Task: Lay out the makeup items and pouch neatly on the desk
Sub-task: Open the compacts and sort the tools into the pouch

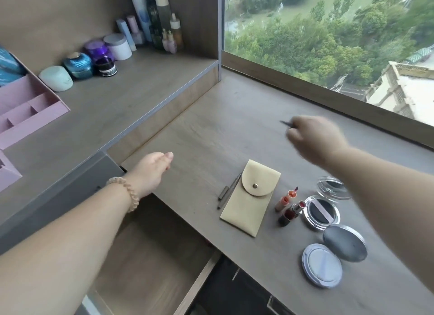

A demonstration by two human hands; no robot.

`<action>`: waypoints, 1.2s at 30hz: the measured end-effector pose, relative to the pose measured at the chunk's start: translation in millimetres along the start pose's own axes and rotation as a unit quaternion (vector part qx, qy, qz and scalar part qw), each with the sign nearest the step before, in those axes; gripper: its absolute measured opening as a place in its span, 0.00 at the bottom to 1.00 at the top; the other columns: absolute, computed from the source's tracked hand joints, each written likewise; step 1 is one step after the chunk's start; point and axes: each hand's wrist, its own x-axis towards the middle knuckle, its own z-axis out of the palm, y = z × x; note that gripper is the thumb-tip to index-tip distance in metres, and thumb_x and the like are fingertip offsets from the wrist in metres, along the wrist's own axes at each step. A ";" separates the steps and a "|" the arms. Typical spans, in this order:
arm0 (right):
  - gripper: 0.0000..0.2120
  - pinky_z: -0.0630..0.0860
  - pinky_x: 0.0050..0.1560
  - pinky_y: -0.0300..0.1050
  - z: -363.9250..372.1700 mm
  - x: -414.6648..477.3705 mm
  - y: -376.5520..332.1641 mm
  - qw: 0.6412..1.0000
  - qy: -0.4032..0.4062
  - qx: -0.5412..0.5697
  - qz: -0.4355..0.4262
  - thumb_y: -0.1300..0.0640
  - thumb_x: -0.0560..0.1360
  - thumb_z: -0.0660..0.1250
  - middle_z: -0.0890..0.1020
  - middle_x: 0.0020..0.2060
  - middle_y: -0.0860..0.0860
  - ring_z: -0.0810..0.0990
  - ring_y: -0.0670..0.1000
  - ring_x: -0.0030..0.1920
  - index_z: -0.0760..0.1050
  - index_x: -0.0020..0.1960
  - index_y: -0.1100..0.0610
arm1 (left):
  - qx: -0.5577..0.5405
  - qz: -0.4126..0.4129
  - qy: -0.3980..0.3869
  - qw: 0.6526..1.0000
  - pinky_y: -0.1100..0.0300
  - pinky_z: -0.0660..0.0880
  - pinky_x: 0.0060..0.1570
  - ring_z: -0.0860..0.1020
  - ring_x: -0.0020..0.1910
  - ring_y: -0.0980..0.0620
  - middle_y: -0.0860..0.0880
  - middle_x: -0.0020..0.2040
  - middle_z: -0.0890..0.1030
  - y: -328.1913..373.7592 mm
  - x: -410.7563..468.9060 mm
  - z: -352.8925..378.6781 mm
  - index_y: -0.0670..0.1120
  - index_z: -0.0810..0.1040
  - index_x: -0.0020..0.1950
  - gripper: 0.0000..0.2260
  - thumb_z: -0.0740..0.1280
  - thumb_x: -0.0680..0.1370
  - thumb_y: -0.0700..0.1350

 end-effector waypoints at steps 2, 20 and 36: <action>0.12 0.70 0.45 0.49 23.3 3.5 -36.4 0.997 -0.021 0.061 -0.038 0.54 0.76 0.57 0.76 0.43 0.58 0.73 0.60 0.47 0.76 0.45 0.59 | -0.022 -0.012 -0.028 0.999 0.53 0.68 0.38 0.68 0.31 0.49 0.48 0.30 0.69 21.0 8.0 28.3 0.45 0.69 0.35 0.15 0.59 0.79 0.51; 0.21 0.77 0.35 0.44 108.9 -12.5 -102.0 0.910 -0.212 0.275 0.226 0.45 0.74 0.67 0.77 0.28 0.54 0.78 0.56 0.31 0.71 0.31 0.60 | -0.128 -0.064 -0.109 0.984 0.59 0.73 0.30 0.76 0.28 0.49 0.44 0.32 0.80 16.9 23.7 93.4 0.41 0.78 0.36 0.09 0.67 0.76 0.41; 0.11 0.62 0.49 0.48 94.0 -28.0 -42.4 0.973 -0.132 -0.180 -0.057 0.61 0.69 0.62 0.67 0.28 0.48 0.66 0.52 0.32 0.63 0.31 0.54 | 0.140 -0.007 0.000 0.990 0.57 0.72 0.48 0.77 0.50 0.48 0.48 0.48 0.80 20.9 21.5 129.3 0.47 0.77 0.46 0.08 0.69 0.74 0.51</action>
